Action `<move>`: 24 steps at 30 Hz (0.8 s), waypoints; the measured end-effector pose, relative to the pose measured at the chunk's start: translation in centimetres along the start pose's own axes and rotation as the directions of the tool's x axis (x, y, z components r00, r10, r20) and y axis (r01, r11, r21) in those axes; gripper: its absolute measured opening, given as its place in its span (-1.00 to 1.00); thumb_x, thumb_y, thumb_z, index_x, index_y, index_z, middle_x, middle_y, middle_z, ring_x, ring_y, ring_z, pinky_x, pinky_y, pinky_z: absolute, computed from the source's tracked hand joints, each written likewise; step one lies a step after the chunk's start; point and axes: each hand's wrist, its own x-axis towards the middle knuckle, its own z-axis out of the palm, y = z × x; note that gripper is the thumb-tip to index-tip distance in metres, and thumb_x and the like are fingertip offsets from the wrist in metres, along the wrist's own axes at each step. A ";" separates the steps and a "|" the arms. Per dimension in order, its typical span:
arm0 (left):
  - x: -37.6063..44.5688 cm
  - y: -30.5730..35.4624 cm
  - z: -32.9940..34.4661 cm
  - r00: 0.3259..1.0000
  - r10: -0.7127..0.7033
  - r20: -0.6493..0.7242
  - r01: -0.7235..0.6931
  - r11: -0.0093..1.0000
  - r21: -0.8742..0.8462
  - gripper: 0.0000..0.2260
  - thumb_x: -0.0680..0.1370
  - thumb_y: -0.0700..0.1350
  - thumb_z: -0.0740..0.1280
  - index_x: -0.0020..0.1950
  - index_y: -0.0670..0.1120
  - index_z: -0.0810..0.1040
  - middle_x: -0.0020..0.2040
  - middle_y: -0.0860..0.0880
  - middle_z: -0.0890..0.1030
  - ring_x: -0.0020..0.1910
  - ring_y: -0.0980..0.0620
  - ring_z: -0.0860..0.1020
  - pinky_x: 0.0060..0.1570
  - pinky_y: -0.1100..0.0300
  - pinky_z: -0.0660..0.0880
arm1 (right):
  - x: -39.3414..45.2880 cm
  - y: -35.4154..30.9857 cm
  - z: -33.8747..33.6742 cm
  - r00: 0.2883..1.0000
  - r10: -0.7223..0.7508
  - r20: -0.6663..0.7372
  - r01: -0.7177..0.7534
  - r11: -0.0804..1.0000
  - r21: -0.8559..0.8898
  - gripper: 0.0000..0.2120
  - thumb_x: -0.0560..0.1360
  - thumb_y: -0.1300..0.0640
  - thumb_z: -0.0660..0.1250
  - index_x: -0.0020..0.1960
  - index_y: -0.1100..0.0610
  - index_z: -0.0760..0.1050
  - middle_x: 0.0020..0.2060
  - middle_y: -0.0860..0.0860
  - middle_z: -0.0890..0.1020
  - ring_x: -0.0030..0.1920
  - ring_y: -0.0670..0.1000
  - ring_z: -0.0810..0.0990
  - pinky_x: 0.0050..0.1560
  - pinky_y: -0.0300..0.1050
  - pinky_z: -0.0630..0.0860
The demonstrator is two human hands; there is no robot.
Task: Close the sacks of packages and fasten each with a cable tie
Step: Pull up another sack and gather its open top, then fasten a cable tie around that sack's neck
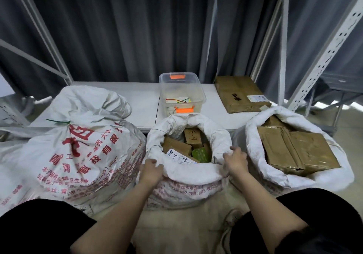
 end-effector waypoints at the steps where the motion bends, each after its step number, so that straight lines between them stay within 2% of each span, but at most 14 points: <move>1: 0.0 0.6 -0.8 0.998 0.041 0.037 -0.043 0.998 0.049 -0.65 0.53 -0.17 0.26 0.30 -0.24 0.42 0.29 -0.27 0.42 0.19 -0.22 0.46 0.13 0.11 0.38 | -0.4 -0.8 -0.8 0.999 -0.049 0.018 0.051 0.996 -0.072 -0.59 0.55 0.09 0.22 0.38 0.12 0.35 0.36 0.21 0.32 0.29 0.26 0.41 0.28 0.04 0.36; 4: -0.5 3.1 -3.4 0.983 0.140 0.117 -0.156 0.978 0.142 -0.77 0.51 -0.18 0.23 0.00 -0.36 0.51 0.04 -0.35 0.57 0.06 -0.26 0.56 -0.05 0.07 0.45 | -1.8 -3.2 -2.7 0.980 -0.189 0.058 0.198 0.940 -0.277 -0.65 0.56 0.06 0.19 0.30 0.15 0.44 0.27 0.17 0.49 0.22 0.20 0.49 0.21 0.03 0.45; 6: -1.6 5.6 -5.1 0.965 0.212 0.151 -0.233 0.963 0.136 -0.77 0.54 -0.19 0.20 -0.22 -0.33 0.48 -0.11 -0.33 0.60 -0.14 -0.21 0.60 -0.23 0.19 0.44 | -2.9 -5.1 -4.1 0.966 -0.251 0.054 0.253 0.894 -0.370 -0.66 0.58 0.06 0.15 0.28 0.17 0.43 0.22 0.15 0.54 0.19 0.18 0.52 0.15 0.00 0.48; 8: -3.0 8.1 -6.6 0.946 0.259 0.194 -0.286 0.950 0.127 -0.78 0.57 -0.23 0.17 -0.27 -0.23 0.44 -0.17 -0.24 0.57 -0.34 -0.09 0.53 -0.48 0.37 0.38 | -4.0 -6.9 -5.3 0.959 -0.283 0.027 0.267 0.863 -0.430 -0.68 0.57 0.07 0.12 0.25 0.16 0.44 0.18 0.13 0.56 0.18 0.17 0.52 0.05 -0.05 0.46; 9: -3.3 9.1 -7.2 0.939 0.275 0.207 -0.305 0.943 0.135 -0.81 0.58 -0.24 0.16 -0.22 -0.22 0.44 -0.18 -0.21 0.57 -0.38 -0.05 0.51 -0.57 0.39 0.33 | -4.4 -7.8 -5.9 0.954 -0.298 0.010 0.270 0.848 -0.455 -0.69 0.56 0.08 0.12 0.23 0.16 0.45 0.17 0.12 0.57 0.16 0.17 0.53 0.01 -0.07 0.44; 10: -3.3 10.0 -7.6 0.933 0.287 0.217 -0.324 0.932 0.163 -0.84 0.57 -0.23 0.16 -0.14 -0.23 0.47 -0.18 -0.18 0.59 -0.37 -0.05 0.53 -0.57 0.36 0.30 | -4.7 -8.7 -6.5 0.949 -0.316 -0.001 0.277 0.833 -0.480 -0.70 0.56 0.09 0.12 0.20 0.17 0.47 0.16 0.12 0.58 0.14 0.16 0.54 -0.04 -0.08 0.42; 12: -3.7 11.7 -8.6 0.924 0.332 0.189 -0.371 0.899 0.232 -0.83 0.54 -0.18 0.16 -0.03 -0.21 0.52 -0.22 -0.10 0.64 -0.33 -0.07 0.59 -0.38 0.29 0.38 | -5.4 -10.4 -7.5 0.934 -0.356 -0.012 0.297 0.798 -0.524 -0.72 0.55 0.10 0.12 0.16 0.16 0.48 0.13 0.11 0.58 0.09 0.16 0.55 -0.10 -0.10 0.40; 14: -4.2 13.4 -9.6 0.918 0.372 0.135 -0.395 0.868 0.300 -0.82 0.52 -0.15 0.15 -0.10 -0.17 0.53 -0.24 -0.05 0.66 -0.26 -0.06 0.64 -0.13 0.17 0.52 | -5.6 -12.0 -8.3 0.912 -0.410 -0.018 0.326 0.752 -0.572 -0.74 0.55 0.10 0.12 0.14 0.14 0.50 0.10 0.09 0.59 0.01 0.14 0.54 -0.14 -0.13 0.36; 15: -4.4 14.1 -9.9 0.911 0.400 0.102 -0.408 0.837 0.364 -0.82 0.51 -0.14 0.14 -0.15 -0.14 0.52 -0.22 -0.04 0.67 -0.22 -0.05 0.65 -0.07 0.14 0.54 | -5.7 -12.7 -8.5 0.900 -0.436 -0.023 0.339 0.730 -0.593 -0.75 0.55 0.10 0.12 0.12 0.13 0.50 0.08 0.09 0.59 -0.05 0.13 0.51 -0.16 -0.14 0.35; 17: -4.9 15.6 -10.5 0.880 0.474 0.021 -0.410 0.737 0.537 -0.84 0.51 -0.12 0.11 -0.20 -0.08 0.45 -0.13 -0.03 0.66 -0.12 -0.05 0.62 -0.13 0.16 0.48 | -5.8 -14.1 -9.1 0.865 -0.501 -0.040 0.365 0.681 -0.635 -0.75 0.56 0.12 0.11 0.11 0.12 0.51 0.06 0.08 0.60 -0.07 0.12 0.50 -0.17 -0.14 0.34; 19: -5.3 16.5 -11.0 0.851 0.525 -0.030 -0.379 0.652 0.657 -0.86 0.52 -0.11 0.10 -0.14 -0.06 0.44 -0.07 -0.04 0.64 -0.05 -0.07 0.59 -0.18 0.18 0.40 | -5.7 -15.3 -9.2 0.832 -0.554 -0.040 0.395 0.641 -0.658 -0.74 0.56 0.13 0.11 0.13 0.11 0.51 0.07 0.08 0.60 0.00 0.13 0.54 -0.16 -0.14 0.34; 24: -5.0 17.6 -12.3 0.828 0.554 -0.081 -0.308 0.573 0.760 -0.85 0.53 -0.12 0.10 -0.07 -0.08 0.45 -0.01 -0.06 0.59 -0.11 -0.10 0.49 -0.17 0.17 0.35 | -5.2 -18.4 -8.3 0.785 -0.619 -0.027 0.480 0.635 -0.605 -0.74 0.55 0.12 0.13 0.12 0.13 0.52 0.02 0.08 0.62 0.00 0.15 0.58 -0.19 -0.13 0.34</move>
